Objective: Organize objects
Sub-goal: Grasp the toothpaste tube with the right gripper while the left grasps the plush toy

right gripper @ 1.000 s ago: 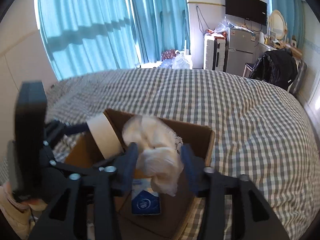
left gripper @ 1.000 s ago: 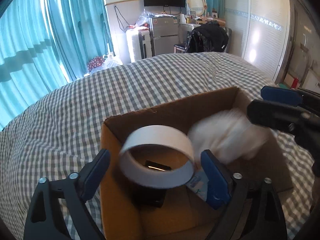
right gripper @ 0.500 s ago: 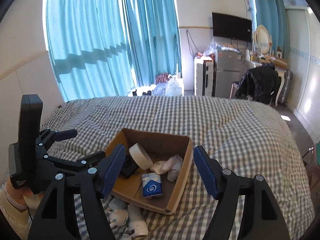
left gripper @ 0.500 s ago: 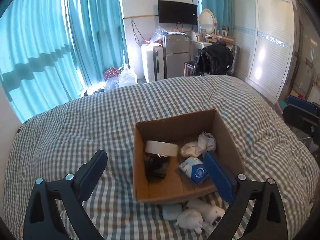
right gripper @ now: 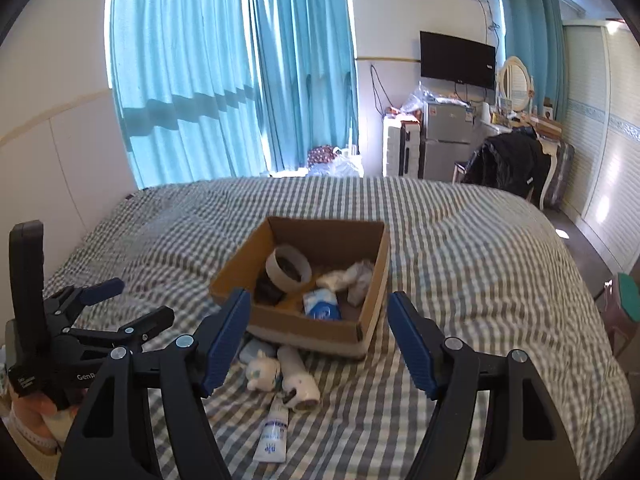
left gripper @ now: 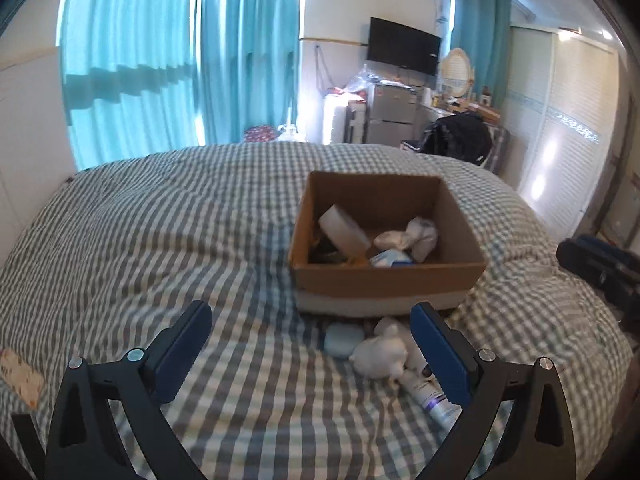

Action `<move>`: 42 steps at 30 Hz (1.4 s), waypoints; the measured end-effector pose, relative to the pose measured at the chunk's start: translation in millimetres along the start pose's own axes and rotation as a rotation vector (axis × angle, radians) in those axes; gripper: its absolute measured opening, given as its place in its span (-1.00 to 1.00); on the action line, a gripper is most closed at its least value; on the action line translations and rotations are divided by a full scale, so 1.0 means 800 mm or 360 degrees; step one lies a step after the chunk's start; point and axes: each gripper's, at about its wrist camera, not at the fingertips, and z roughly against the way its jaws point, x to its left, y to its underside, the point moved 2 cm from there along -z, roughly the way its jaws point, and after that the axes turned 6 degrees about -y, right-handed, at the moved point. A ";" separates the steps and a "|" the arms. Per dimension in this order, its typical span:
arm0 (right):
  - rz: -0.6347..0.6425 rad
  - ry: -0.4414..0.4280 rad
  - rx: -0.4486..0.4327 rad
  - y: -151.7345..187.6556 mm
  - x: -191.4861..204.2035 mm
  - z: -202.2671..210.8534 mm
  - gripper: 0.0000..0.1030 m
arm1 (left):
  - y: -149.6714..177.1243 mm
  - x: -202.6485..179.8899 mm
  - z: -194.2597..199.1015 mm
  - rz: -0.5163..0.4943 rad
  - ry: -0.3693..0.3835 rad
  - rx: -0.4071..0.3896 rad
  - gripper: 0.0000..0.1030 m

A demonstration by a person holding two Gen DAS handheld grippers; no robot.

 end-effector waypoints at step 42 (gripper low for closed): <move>-0.0109 -0.0074 0.0263 0.079 -0.028 -0.073 -0.49 | 0.074 -0.083 -0.118 -0.0236 0.0006 0.0435 0.96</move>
